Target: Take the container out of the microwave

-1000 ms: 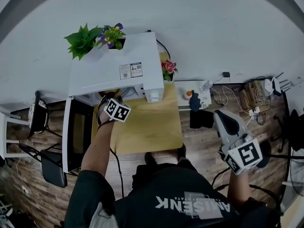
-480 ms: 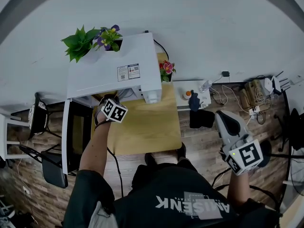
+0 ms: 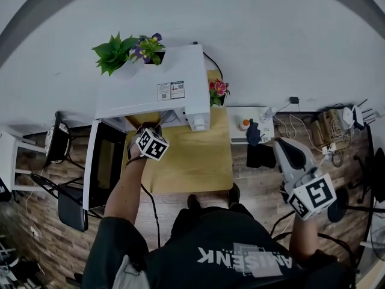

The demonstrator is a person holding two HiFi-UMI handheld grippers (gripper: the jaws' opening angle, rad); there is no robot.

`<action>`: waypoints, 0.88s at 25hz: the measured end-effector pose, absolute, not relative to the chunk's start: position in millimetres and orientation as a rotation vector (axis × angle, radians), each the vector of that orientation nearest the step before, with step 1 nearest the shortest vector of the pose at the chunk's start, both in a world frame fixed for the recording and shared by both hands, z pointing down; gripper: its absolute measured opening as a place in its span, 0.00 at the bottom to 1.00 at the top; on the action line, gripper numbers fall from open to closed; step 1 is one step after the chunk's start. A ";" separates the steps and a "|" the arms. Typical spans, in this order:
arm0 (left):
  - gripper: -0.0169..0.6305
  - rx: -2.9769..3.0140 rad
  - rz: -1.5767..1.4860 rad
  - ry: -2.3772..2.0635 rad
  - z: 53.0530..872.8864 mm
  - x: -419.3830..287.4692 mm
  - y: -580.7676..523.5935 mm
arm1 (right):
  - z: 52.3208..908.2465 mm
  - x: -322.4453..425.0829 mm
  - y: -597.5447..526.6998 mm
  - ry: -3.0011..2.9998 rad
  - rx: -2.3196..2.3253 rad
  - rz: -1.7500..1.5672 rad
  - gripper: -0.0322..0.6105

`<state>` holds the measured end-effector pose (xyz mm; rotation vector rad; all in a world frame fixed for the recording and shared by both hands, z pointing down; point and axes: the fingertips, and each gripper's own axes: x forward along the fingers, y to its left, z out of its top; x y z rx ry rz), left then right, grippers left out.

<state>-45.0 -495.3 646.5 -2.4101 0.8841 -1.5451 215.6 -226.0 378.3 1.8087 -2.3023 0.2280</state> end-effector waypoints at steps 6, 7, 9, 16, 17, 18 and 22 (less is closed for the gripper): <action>0.05 -2.444 -1.534 0.875 627.0 -42.2 -459.4 | 370.7 216.8 -225.2 -2.374 1.744 0.199 0.06; 0.05 -2.447 -1.539 0.877 624.4 -44.4 -452.7 | 369.3 216.6 -226.5 -2.393 1.730 0.190 0.06; 0.05 -2.450 -1.542 0.887 618.5 -48.3 -439.3 | 367.5 216.5 -229.1 -2.430 1.700 0.175 0.06; 0.05 -2.459 -1.548 0.856 599.9 -52.5 -388.0 | 361.6 209.9 -230.7 -2.546 1.578 0.161 0.06; 0.05 -2.469 -1.551 0.852 596.1 -52.0 -379.7 | 359.2 208.4 -230.2 -2.563 1.555 0.152 0.06; 0.05 -2.473 -1.555 0.846 592.4 -51.1 -371.8 | 356.8 207.3 -229.8 -2.578 1.532 0.142 0.06; 0.05 -2.480 -1.538 0.823 571.4 -43.7 -344.4 | 350.5 204.8 -226.8 -2.618 1.472 0.115 0.06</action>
